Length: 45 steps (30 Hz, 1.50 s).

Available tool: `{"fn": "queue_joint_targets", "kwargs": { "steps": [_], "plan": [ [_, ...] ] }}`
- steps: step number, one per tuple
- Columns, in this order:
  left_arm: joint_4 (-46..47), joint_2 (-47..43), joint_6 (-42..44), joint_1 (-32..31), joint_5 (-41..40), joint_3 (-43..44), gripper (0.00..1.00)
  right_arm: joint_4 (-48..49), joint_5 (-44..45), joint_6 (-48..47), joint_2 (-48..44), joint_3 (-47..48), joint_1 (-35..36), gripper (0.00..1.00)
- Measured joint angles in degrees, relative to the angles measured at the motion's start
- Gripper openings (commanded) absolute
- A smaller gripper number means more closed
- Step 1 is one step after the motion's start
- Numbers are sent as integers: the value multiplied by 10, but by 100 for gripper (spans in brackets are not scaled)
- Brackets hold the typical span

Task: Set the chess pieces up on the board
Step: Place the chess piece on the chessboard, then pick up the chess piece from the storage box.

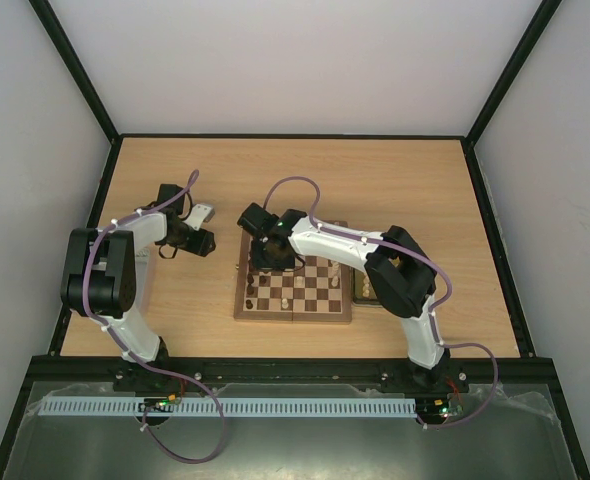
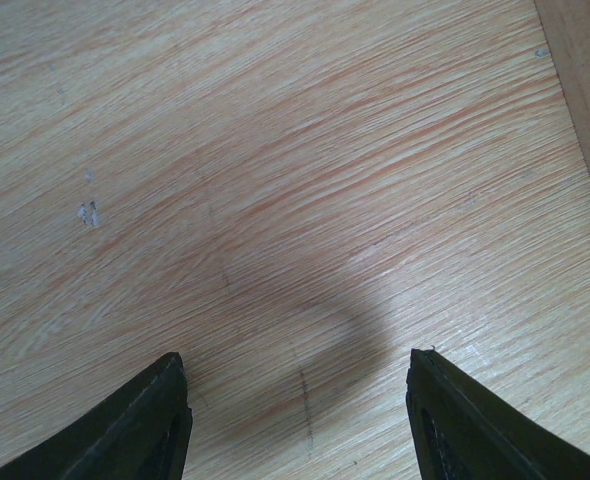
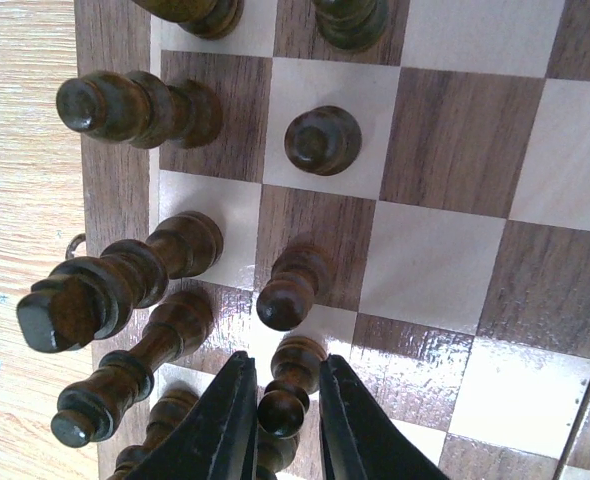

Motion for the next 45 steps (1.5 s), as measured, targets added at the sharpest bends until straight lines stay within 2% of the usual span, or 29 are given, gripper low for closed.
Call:
{"fn": "queue_joint_targets", "kwargs": {
  "steps": [15, 21, 28, 33, 36, 40, 45],
  "plan": [
    [0, 0, 0, 0, 0, 0, 61, 8, 1, 2, 0, 0, 0, 18],
    [0, 0, 0, 0, 0, 0, 61, 8, 9, 2, 0, 0, 0, 21],
    [0, 0, 0, 0, 0, 0, 61, -17, 33, -1, -26, 5, 0, 21],
    [0, 0, 0, 0, 0, 0, 61, -39, 67, -1, -100, -7, -7, 22],
    [0, 0, 0, 0, 0, 0, 61, -44, 75, 3, -186, -59, -30, 27],
    [0, 0, 0, 0, 0, 0, 61, -63, 98, 4, -303, -147, -115, 32],
    [-1, 0, 0, -3, -2, 0, 61, -82, 116, -8, -387, -248, -217, 46]
  ]
}}
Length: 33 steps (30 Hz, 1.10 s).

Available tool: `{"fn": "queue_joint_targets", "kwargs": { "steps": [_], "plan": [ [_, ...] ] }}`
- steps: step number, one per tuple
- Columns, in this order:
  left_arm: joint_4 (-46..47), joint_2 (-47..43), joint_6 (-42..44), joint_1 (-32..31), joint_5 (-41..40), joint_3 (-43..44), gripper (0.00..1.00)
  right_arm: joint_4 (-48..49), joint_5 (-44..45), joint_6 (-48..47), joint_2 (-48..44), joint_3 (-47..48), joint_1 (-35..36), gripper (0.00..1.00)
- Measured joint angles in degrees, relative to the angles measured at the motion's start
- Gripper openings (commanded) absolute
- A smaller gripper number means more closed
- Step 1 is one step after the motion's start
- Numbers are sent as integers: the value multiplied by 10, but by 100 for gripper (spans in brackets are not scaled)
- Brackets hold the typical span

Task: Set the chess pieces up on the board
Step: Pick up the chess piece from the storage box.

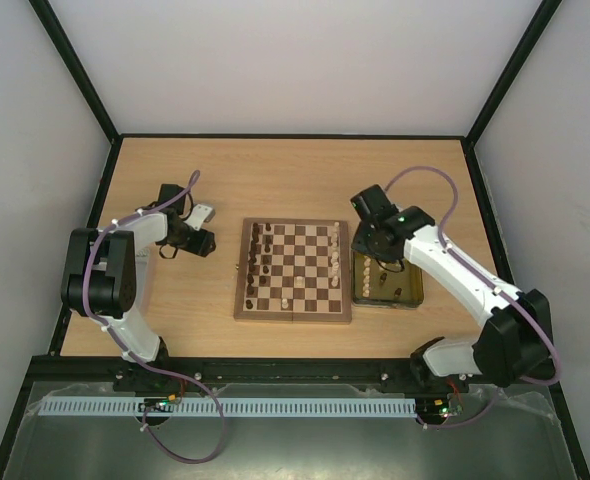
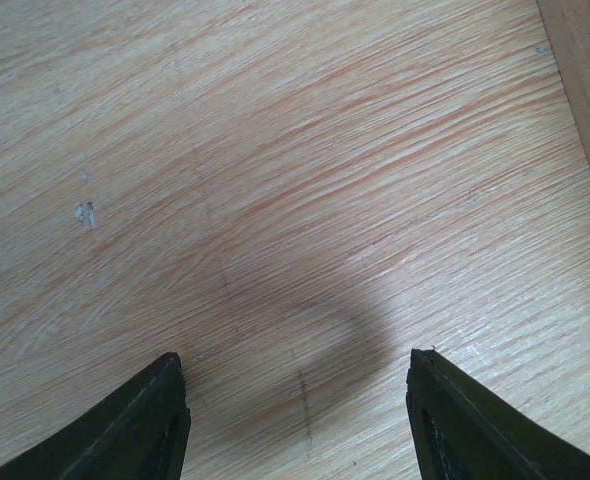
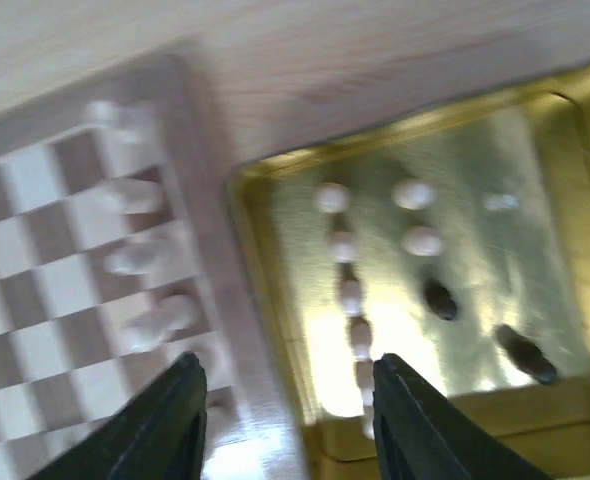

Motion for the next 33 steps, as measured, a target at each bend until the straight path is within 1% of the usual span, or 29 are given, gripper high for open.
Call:
{"fn": "queue_joint_targets", "kwargs": {
  "steps": [2, 4, 13, 17, 25, 33],
  "plan": [
    [0, 0, 0, -1, -2, 0, 61, -6, -2, -10, -12, -33, -27, 51],
    [-1, 0, 0, -1, -2, 0, 61, -7, -5, -21, -17, -58, -47, 51],
    [-1, 0, 0, -1, -2, 0, 61, 17, -47, -59, -19, -141, -122, 43],
    [-1, 0, 0, -1, -3, 0, 61, 30, -62, -69, -19, -160, -136, 40],
    [-1, 0, 0, -1, -4, 1, 61, 64, -83, -81, -7, -179, -143, 32],
    [-2, 0, 0, -3, -6, 1, 61, 87, -88, -84, 10, -191, -152, 30]
  ]
}}
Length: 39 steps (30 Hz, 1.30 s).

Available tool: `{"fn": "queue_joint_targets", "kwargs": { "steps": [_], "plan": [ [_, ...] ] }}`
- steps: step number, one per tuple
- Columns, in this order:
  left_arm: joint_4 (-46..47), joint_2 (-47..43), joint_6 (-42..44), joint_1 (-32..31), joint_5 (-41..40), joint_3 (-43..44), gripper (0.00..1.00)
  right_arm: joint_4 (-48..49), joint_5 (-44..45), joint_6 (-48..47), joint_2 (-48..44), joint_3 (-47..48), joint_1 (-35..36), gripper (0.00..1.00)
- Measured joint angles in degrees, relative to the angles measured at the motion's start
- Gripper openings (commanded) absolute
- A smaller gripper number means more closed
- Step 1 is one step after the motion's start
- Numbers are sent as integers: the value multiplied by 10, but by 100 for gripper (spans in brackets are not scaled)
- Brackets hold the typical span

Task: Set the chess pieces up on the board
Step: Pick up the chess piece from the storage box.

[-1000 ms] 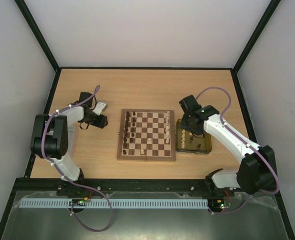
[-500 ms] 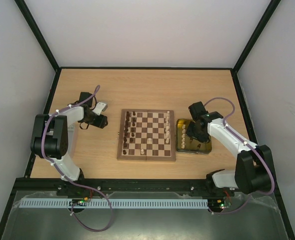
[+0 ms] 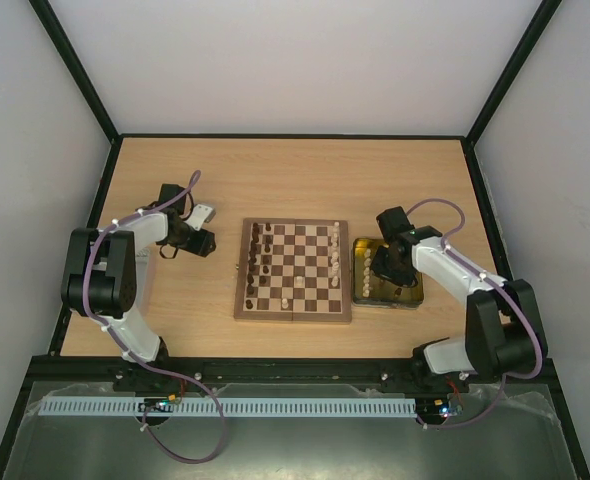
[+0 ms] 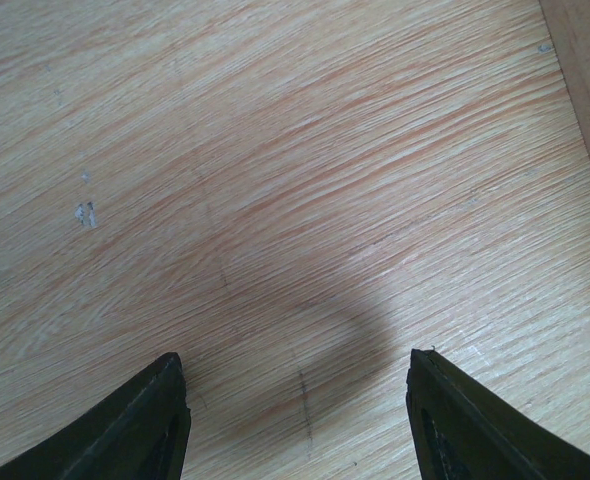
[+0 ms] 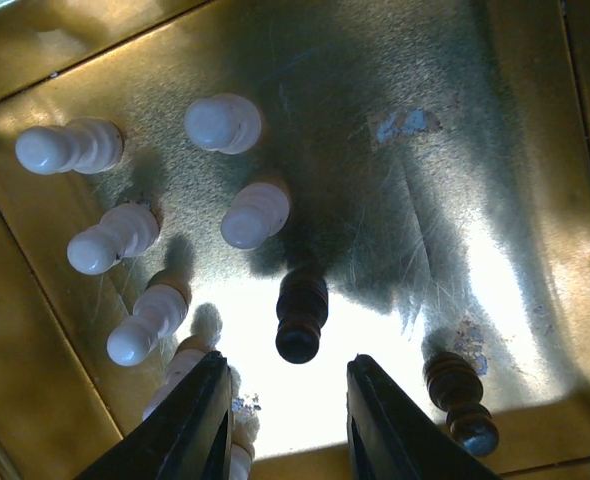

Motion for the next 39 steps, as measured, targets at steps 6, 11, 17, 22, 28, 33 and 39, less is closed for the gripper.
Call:
{"fn": "queue_joint_targets", "kwargs": {
  "steps": [6, 11, 17, 22, 28, 33, 39],
  "plan": [
    [-2, 0, 0, 0, 1, 1, 61, 13, 0, 0, 8, -5, -5, 29],
    [-5, 0, 0, 0, 0, 2, 61, 24, 1, 1, 17, -7, -6, 27],
    [-6, 0, 0, 0, 0, 2, 61, 34, 4, 3, 25, -12, -10, 25],
    [-6, 0, 0, 0, 0, 2, 61, 40, 7, 4, 26, -14, -18, 23],
    [-6, 0, 0, 0, 1, 2, 61, 43, 8, 4, 27, -14, -21, 19],
    [-6, 0, 0, 0, 1, 2, 61, 48, 7, 4, 30, -14, -22, 13],
    [-6, 0, 0, 0, 1, 2, 61, 51, 7, 4, 32, -14, -23, 5]
  ]
}}
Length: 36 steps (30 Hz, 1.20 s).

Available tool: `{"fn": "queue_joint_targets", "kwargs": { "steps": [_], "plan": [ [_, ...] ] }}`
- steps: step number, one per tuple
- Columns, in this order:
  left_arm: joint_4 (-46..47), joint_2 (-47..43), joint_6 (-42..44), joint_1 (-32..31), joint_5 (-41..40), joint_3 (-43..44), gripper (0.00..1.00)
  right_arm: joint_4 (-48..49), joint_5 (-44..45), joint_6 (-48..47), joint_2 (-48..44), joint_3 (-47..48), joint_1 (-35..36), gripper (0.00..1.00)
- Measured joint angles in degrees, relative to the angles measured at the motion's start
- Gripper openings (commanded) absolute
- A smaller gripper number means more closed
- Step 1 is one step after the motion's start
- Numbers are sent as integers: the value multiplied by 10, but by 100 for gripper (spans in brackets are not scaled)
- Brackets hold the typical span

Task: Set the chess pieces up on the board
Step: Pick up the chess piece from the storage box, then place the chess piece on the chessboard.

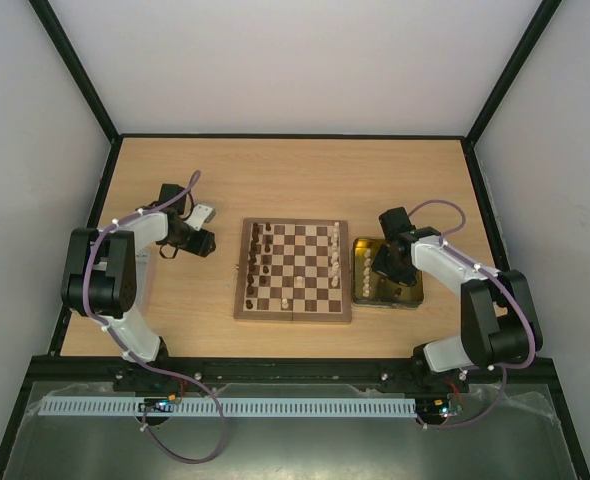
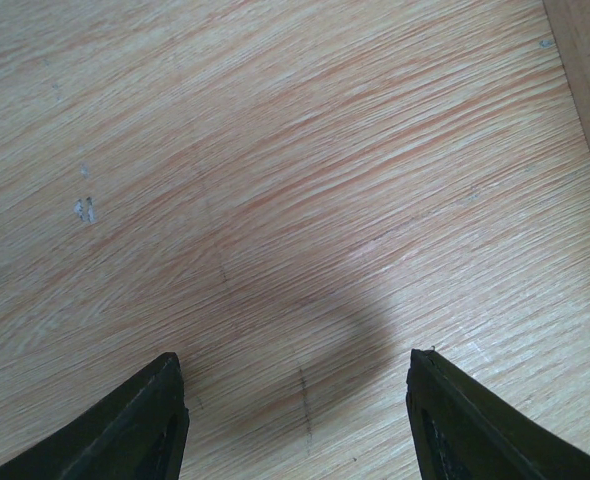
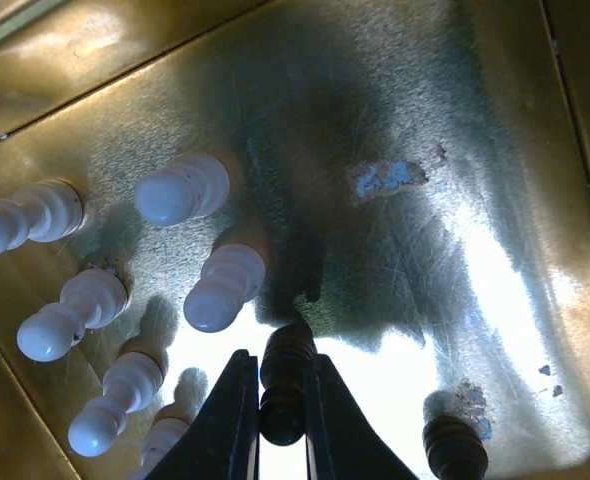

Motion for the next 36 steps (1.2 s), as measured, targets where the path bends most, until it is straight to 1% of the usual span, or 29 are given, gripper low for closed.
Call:
{"fn": "queue_joint_targets", "kwargs": {
  "steps": [4, 9, 13, 17, 20, 26, 31, 36],
  "plan": [
    [0, 0, 0, 0, 0, 0, 61, 0, 1, 0, 0, 0, 0, 3],
    [0, 0, 0, 0, 0, 0, 61, -9, 4, 0, -6, 2, 0, 2],
    [0, 0, 0, 0, 0, 0, 61, -50, 9, -3, -46, 19, 0, 3],
    [-1, 0, 0, 0, 0, 0, 61, -104, 20, -4, -97, 74, 17, 3],
    [-1, 0, 0, 0, 0, 0, 61, -134, 26, 5, -119, 118, 63, 2],
    [-1, 0, 0, 0, -1, 0, 61, -156, 32, 58, -110, 165, 210, 2],
    [0, 0, 0, 0, -3, 0, 61, -153, 36, 101, -43, 196, 310, 2],
    [0, 0, 0, 0, -3, 0, 61, -143, 37, 125, 45, 259, 391, 2]
  ]
}}
